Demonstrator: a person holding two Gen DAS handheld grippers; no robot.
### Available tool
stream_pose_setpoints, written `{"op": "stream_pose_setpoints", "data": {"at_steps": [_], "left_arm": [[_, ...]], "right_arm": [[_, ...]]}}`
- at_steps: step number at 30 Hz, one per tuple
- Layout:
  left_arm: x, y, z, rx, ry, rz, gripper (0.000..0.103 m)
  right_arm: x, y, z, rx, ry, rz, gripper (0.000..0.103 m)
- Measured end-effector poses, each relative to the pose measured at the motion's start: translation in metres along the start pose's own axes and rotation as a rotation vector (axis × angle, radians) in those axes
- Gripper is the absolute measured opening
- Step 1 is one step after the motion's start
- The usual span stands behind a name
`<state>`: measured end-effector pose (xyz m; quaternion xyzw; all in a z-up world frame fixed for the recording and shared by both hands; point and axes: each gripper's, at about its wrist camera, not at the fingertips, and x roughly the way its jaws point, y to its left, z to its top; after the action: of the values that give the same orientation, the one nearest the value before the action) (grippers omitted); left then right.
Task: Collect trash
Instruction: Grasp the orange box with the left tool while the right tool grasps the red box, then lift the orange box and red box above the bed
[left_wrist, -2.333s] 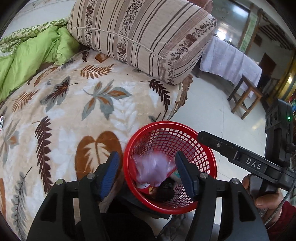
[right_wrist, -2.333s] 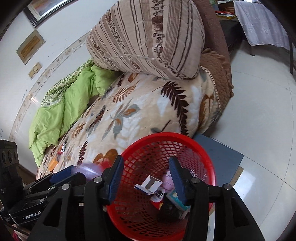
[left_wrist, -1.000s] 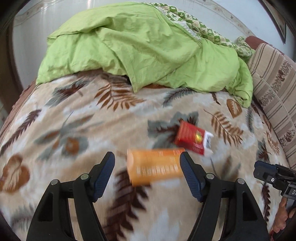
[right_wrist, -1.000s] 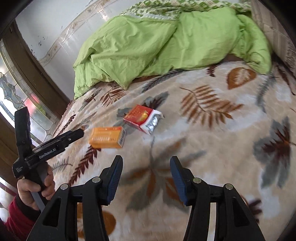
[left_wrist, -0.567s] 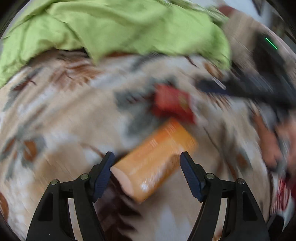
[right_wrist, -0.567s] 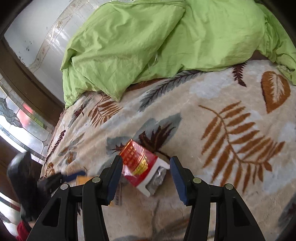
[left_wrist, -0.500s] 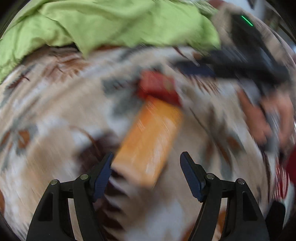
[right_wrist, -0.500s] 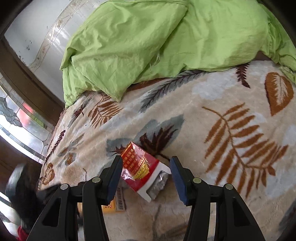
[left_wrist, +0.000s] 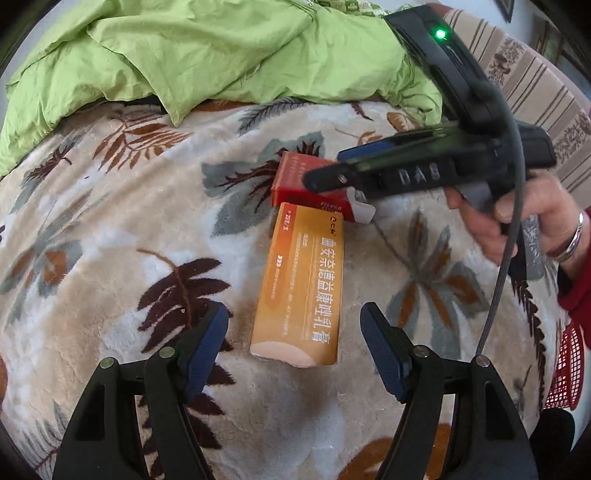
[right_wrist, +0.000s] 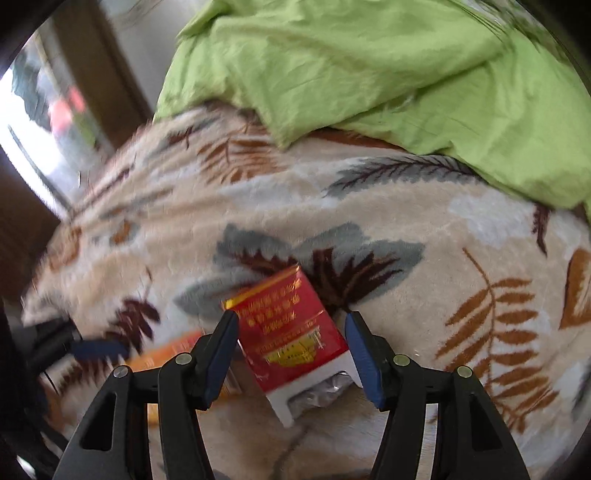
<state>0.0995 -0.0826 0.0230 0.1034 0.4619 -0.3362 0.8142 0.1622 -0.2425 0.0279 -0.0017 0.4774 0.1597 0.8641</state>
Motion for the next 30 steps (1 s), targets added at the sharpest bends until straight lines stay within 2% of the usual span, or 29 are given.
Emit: {"op": "stream_pose_setpoints", "data": {"at_steps": [2,8,11,13,14,17,18,19,23,27,30], "left_arm": [[0.004,-0.001,0.0,-0.002,0.004,0.003,0.073],[0.017,0.002,0.01,-0.043,0.004,0.034,0.073],[0.019,0.005,0.011,-0.07,-0.008,0.106,0.073],[0.019,0.009,0.009,-0.095,-0.009,0.161,0.056],[0.018,0.011,0.009,-0.101,-0.012,0.178,0.054],[0.012,0.017,0.006,-0.151,-0.031,0.205,0.049],[0.01,0.019,0.005,-0.168,-0.036,0.209,0.048],[0.009,0.021,0.005,-0.182,-0.043,0.214,0.047],[0.005,0.025,0.001,-0.22,-0.066,0.231,0.043],[0.005,0.021,-0.001,-0.232,-0.085,0.262,0.043],[0.003,0.014,-0.003,-0.228,-0.098,0.277,0.043]], "right_arm": [[0.0,0.002,-0.005,-0.064,0.002,-0.041,0.065],[0.006,0.001,-0.003,-0.079,-0.011,-0.03,0.066],[0.007,0.008,-0.003,-0.096,-0.013,-0.017,0.068],[0.007,0.01,-0.005,-0.107,-0.013,-0.014,0.068],[0.006,0.01,-0.007,-0.104,-0.014,-0.011,0.068],[0.003,0.006,-0.011,-0.051,-0.028,0.035,0.068],[0.004,0.006,-0.012,-0.033,-0.029,0.055,0.063],[0.005,0.006,-0.012,-0.019,-0.036,0.057,0.059],[0.004,0.012,-0.015,0.044,-0.076,0.057,0.056],[-0.007,0.014,-0.024,0.112,-0.121,0.022,0.054],[-0.018,0.016,-0.034,0.159,-0.149,-0.054,0.053]]}}
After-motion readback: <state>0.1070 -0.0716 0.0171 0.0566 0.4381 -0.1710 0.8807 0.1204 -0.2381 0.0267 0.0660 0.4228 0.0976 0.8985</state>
